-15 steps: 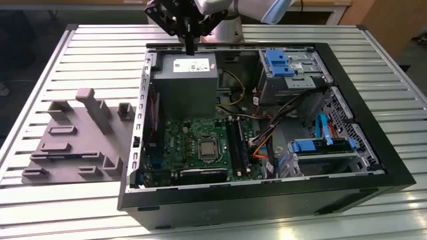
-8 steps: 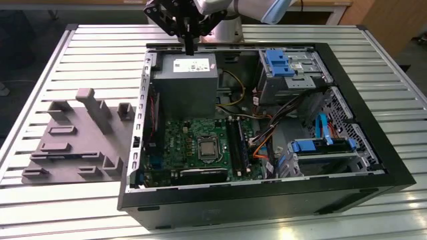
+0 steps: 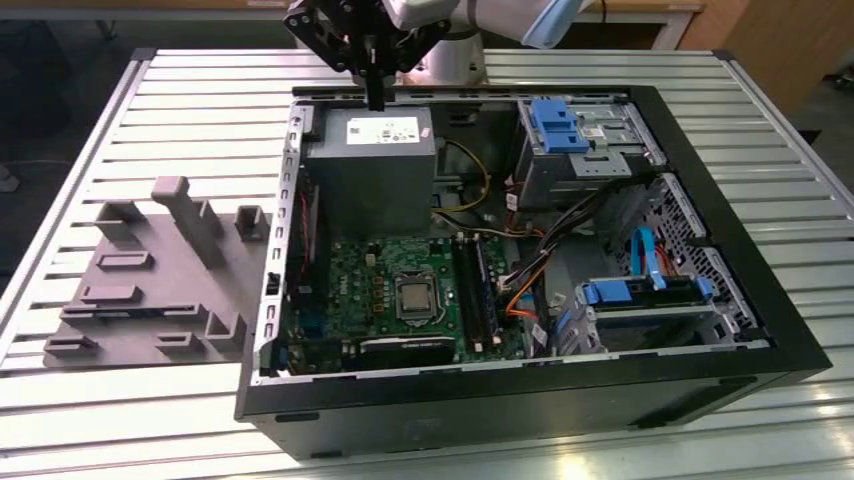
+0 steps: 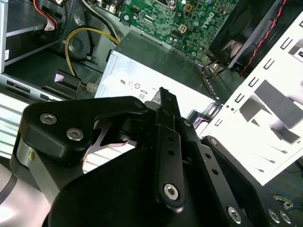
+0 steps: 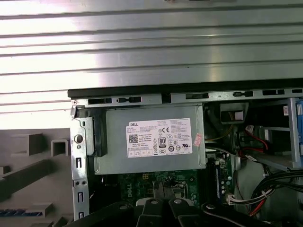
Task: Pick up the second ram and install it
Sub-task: 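Reach for the second ram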
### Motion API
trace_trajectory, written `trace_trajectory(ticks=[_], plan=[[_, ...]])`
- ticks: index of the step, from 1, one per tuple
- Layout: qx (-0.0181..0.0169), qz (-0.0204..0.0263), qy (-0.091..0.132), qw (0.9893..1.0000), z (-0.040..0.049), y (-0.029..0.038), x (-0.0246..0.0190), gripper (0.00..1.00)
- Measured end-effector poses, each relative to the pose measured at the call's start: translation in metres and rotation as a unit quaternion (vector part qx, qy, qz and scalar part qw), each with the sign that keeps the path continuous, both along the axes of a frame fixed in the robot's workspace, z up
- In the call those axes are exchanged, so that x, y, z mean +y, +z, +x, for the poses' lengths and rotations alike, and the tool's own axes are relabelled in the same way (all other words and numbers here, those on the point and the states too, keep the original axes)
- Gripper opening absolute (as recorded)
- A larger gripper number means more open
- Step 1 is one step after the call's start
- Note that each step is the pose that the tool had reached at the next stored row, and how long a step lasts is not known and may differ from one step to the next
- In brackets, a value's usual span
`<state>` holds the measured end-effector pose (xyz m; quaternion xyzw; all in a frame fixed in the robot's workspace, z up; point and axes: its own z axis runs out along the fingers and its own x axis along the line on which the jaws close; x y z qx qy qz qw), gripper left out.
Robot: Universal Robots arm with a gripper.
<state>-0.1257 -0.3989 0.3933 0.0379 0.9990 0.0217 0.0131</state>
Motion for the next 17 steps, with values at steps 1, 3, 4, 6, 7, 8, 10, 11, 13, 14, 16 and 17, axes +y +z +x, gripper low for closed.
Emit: trace_trajectory(ticks=[1,3,4,6,7,8,10,11,13,14,16,17], plan=[[0.0,0.0,0.0,1.0,-0.0004,0.0,0.0,0.11],[0.0,0.0,0.0,1.0,-0.0013,0.0,0.0,0.11],[0.0,0.0,0.0,1.0,-0.0017,0.0,0.0,0.11],[0.0,0.0,0.0,1.0,-0.0028,0.0,0.0,0.11],[0.0,0.0,0.0,1.0,-0.0034,0.0,0.0,0.11],[0.0,0.0,0.0,1.0,-0.004,0.0,0.0,0.11],[0.0,0.0,0.0,1.0,-0.0052,0.0,0.0,0.11],[0.0,0.0,0.0,1.0,-0.0058,0.0,0.0,0.11],[0.0,0.0,0.0,1.0,-0.0071,0.0,0.0,0.11],[0.0,0.0,0.0,1.0,-0.0077,0.0,0.0,0.11],[0.0,0.0,0.0,1.0,-0.0091,0.0,0.0,0.11],[0.0,0.0,0.0,1.0,-0.0097,0.0,0.0,0.11]])
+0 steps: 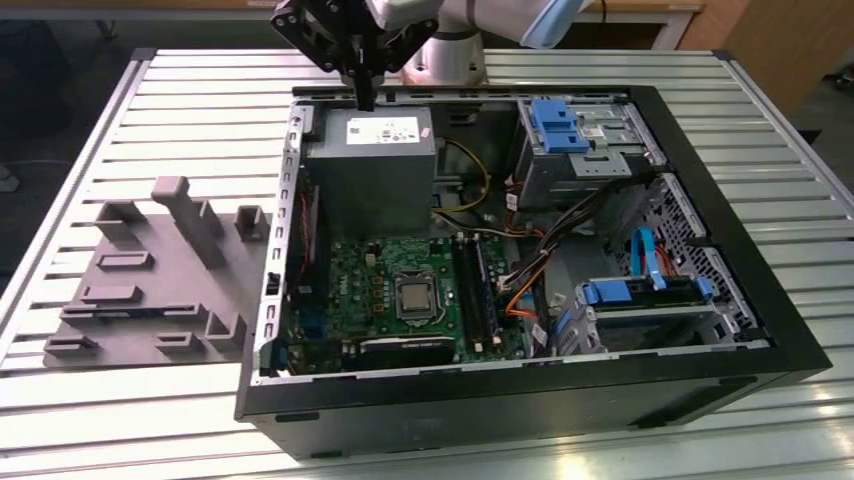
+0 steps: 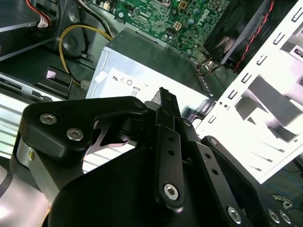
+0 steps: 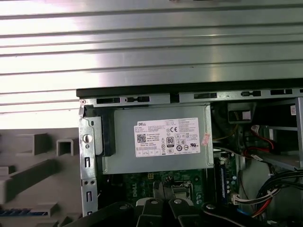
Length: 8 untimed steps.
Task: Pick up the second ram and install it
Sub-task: 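Reach for the second ram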
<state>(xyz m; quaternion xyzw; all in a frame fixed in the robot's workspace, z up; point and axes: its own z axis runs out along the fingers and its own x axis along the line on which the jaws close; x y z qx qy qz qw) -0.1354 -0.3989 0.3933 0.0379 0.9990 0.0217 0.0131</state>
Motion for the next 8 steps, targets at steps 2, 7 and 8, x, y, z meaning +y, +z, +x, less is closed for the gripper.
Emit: trace_trajectory(ticks=[2,7,8], plan=[[0.0,0.0,0.0,1.0,-0.0013,0.0,0.0,0.11],[0.0,0.0,0.0,1.0,-0.0048,0.0,0.0,0.11],[0.0,0.0,0.0,1.0,-0.0056,0.0,0.0,0.11]])
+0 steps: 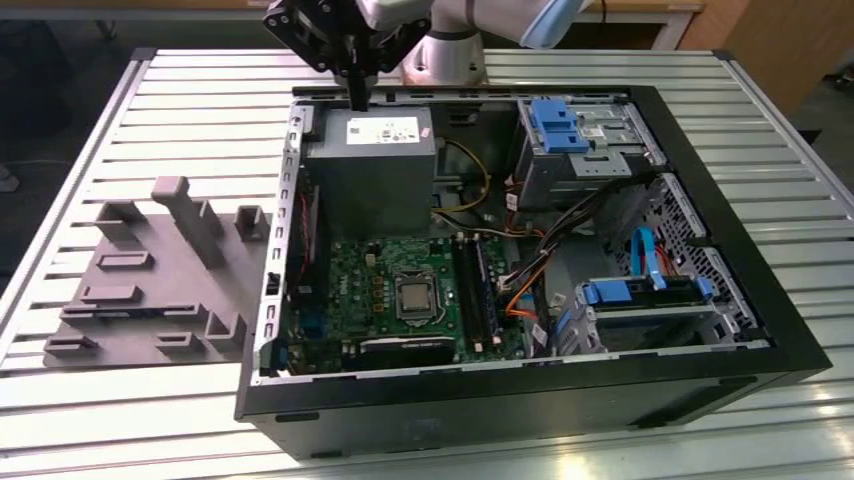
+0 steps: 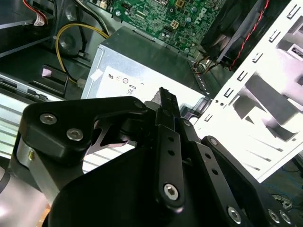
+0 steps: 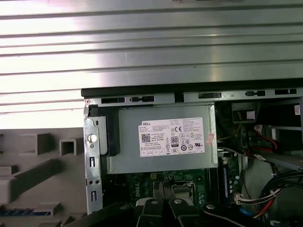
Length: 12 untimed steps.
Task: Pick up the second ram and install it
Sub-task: 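Reach for the second ram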
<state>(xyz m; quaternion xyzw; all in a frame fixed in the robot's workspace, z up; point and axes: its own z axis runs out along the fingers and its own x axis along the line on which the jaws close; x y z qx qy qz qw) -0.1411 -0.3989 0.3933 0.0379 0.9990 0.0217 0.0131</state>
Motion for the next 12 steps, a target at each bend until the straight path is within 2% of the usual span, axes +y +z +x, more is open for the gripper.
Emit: trace_trajectory(ticks=[12], plan=[[0.0,0.0,0.0,1.0,-0.0103,0.0,0.0,0.11]])
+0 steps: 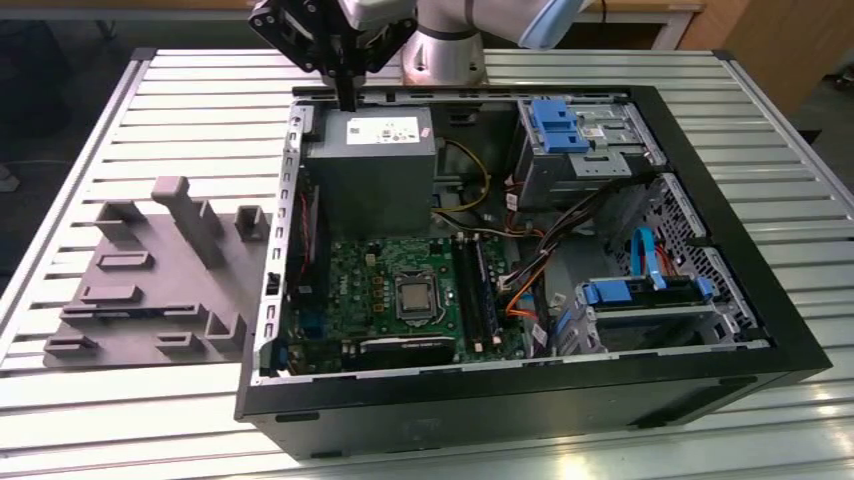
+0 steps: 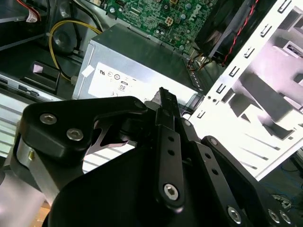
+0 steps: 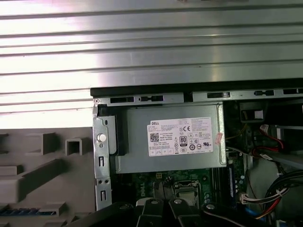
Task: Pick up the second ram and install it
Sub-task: 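Reach for the second ram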
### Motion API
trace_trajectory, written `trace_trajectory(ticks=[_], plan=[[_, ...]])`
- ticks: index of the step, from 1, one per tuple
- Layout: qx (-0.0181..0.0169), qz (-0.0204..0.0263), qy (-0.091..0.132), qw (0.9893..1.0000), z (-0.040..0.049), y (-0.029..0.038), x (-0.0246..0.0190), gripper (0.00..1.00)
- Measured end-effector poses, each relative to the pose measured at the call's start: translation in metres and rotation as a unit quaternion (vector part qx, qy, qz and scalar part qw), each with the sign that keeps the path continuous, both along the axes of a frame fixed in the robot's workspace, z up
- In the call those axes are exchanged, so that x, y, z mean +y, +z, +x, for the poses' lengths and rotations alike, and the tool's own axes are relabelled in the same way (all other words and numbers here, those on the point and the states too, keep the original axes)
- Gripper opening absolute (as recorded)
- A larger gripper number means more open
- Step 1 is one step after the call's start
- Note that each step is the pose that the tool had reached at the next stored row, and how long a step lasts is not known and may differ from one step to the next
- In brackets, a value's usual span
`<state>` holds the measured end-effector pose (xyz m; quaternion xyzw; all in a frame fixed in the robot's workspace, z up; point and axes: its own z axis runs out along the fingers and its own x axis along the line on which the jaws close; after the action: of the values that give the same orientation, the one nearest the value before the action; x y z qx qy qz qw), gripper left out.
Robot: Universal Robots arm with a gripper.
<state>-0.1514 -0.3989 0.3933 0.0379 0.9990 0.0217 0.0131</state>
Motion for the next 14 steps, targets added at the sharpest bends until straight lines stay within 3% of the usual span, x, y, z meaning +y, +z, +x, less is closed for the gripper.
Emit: trace_trajectory(ticks=[14], plan=[[0.0,0.0,0.0,1.0,-0.0125,0.0,0.0,0.11]])
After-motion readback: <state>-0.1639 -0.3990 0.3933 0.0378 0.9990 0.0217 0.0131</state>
